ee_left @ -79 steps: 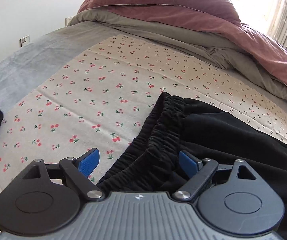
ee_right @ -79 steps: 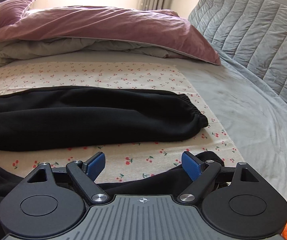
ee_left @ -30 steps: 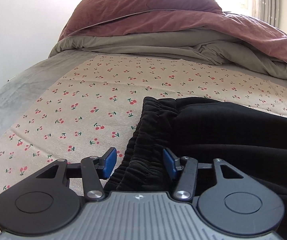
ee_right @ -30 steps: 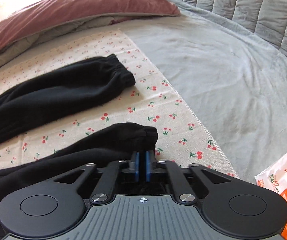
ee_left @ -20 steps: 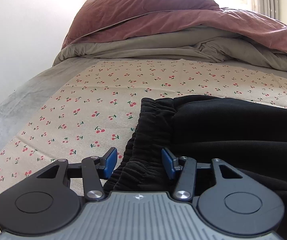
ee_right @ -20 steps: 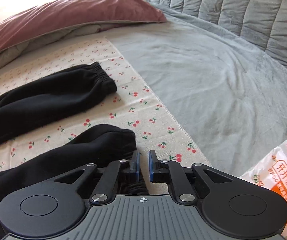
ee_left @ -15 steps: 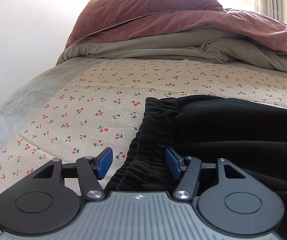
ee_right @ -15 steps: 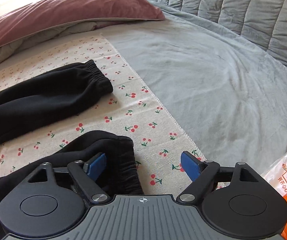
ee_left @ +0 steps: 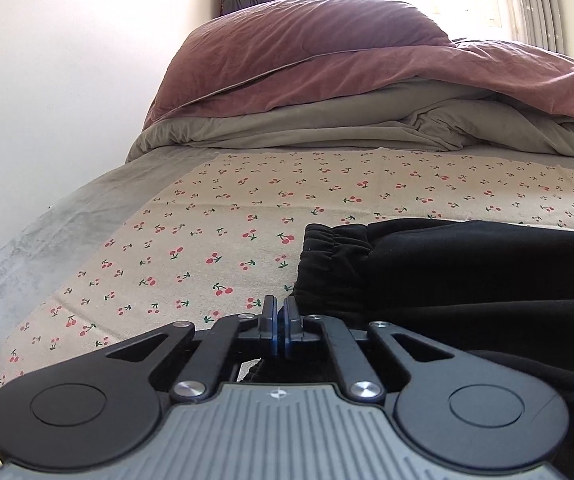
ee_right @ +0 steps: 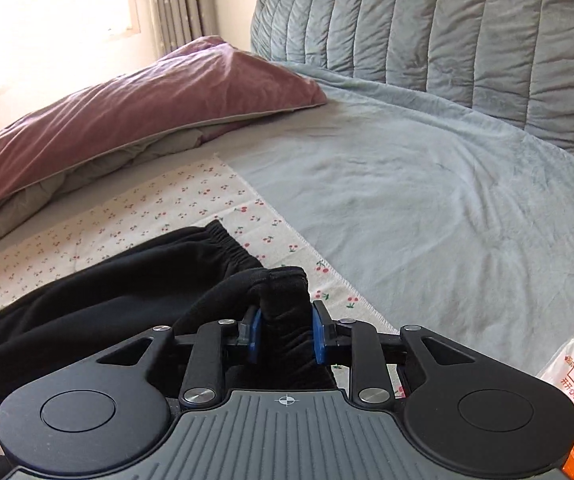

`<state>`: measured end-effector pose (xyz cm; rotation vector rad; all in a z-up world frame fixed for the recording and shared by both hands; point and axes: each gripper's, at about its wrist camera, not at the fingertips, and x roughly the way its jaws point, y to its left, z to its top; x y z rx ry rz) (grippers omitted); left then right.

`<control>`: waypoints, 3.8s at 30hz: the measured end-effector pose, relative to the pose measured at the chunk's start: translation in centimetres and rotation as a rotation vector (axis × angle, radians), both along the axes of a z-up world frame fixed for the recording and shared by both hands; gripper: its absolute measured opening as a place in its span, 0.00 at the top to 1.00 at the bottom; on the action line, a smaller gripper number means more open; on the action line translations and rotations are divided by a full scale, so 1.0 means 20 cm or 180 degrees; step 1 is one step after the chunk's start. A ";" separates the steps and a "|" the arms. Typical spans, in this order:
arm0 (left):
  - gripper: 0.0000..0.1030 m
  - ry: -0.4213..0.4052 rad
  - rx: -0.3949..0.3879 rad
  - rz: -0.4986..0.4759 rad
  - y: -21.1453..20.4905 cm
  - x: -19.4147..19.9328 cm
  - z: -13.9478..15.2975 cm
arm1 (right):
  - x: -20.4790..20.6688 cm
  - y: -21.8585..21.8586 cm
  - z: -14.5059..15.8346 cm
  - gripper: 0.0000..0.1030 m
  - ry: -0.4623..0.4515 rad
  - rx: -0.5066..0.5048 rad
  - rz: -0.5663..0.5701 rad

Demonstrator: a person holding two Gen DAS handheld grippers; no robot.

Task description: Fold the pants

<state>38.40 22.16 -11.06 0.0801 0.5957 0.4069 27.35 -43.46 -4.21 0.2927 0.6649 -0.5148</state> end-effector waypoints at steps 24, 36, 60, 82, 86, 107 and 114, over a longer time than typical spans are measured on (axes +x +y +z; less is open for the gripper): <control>0.80 0.0281 -0.0644 0.0070 0.03 -0.14 0.20 | 0.08 0.37 0.01 0.31 0.0250 -0.0957 0.0352; 0.32 0.0305 -0.1136 -0.0379 -0.20 -0.45 0.36 | 0.19 1.06 -0.05 0.32 0.0025 -0.0498 0.2245; 0.39 0.0631 -0.1415 -0.0339 0.05 -0.55 0.08 | 0.29 1.62 -0.40 0.64 0.0382 -0.1632 0.2591; 0.40 0.0276 -0.2398 0.0420 0.34 -0.75 0.01 | -0.44 0.01 -0.24 0.48 0.0165 0.1174 -0.0713; 0.92 0.0169 -0.2416 0.0483 0.34 -0.72 -0.01 | -0.41 -0.03 -0.32 0.64 0.0154 0.1429 -0.0743; 0.90 0.0702 -0.1727 0.0647 0.30 -0.79 0.07 | -0.50 -0.03 -0.19 0.97 0.0232 0.0943 -0.0347; 0.54 0.0647 -0.2098 0.0969 0.39 -0.82 0.08 | -0.49 -0.01 -0.16 0.84 0.0297 0.0641 -0.0470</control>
